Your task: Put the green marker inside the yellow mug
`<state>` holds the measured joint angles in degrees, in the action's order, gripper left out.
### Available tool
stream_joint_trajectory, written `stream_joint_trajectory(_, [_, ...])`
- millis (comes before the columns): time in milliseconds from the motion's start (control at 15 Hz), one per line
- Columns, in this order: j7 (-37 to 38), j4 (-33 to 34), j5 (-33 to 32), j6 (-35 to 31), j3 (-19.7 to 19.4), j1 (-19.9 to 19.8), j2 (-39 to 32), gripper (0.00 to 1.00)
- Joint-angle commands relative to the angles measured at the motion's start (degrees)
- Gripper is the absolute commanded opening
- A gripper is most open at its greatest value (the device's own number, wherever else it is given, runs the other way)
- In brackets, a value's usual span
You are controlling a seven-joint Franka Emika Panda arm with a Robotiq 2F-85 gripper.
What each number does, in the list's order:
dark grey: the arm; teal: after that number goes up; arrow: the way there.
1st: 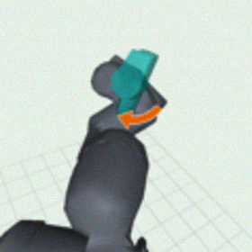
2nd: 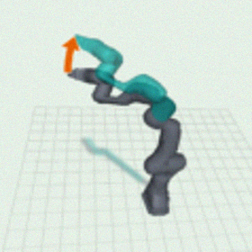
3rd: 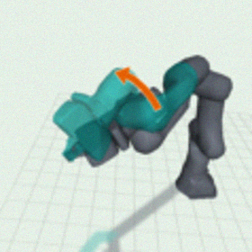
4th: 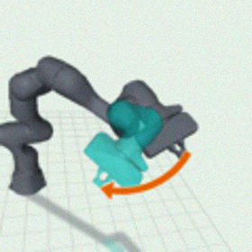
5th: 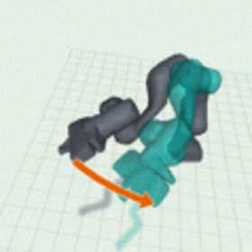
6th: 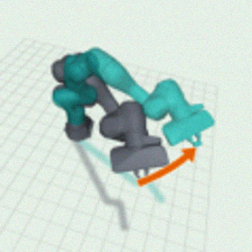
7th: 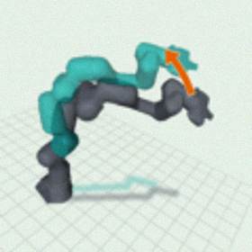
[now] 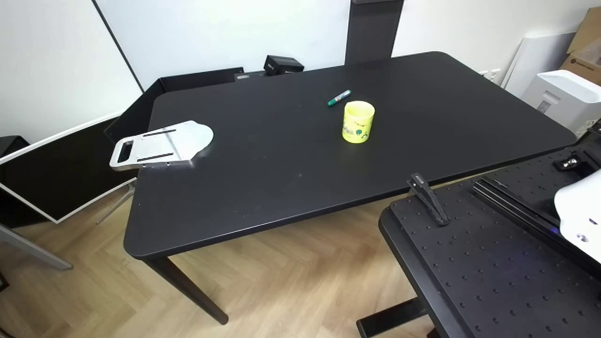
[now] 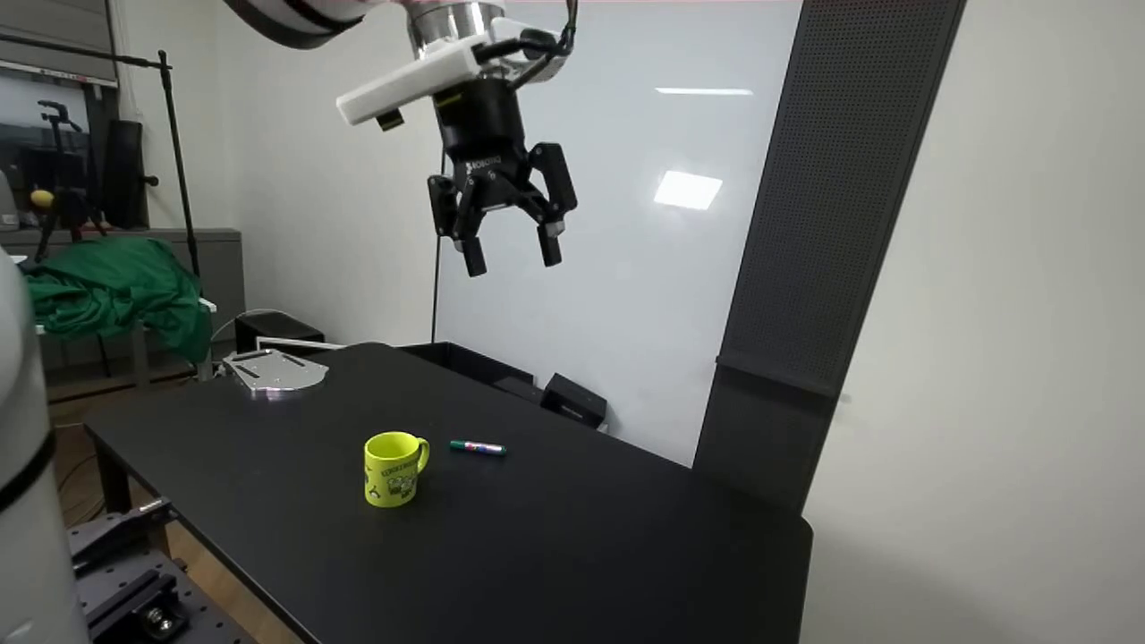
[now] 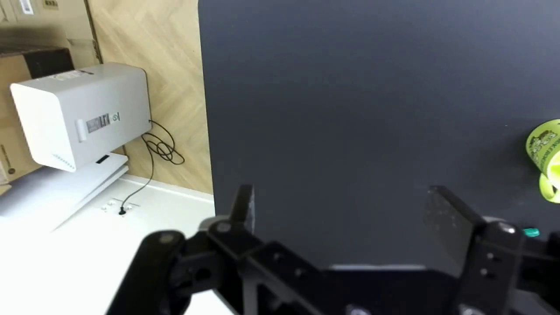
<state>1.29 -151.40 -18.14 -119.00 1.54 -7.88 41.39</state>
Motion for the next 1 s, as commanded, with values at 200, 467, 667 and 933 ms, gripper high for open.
stream_joint_trajectory(200, [22.3,0.6,-0.8,-1.0,6.4,-3.2,-4.2,1.00])
stream_joint_trajectory(467, [29.6,1.9,-0.3,-2.0,5.6,-6.6,-6.7,1.00])
stream_joint_trajectory(667, [35.3,2.5,-0.1,-3.8,5.5,-9.5,-8.4,1.00])
stream_joint_trajectory(933, [45.6,4.0,-0.1,-7.0,6.3,-12.0,-12.6,1.00])
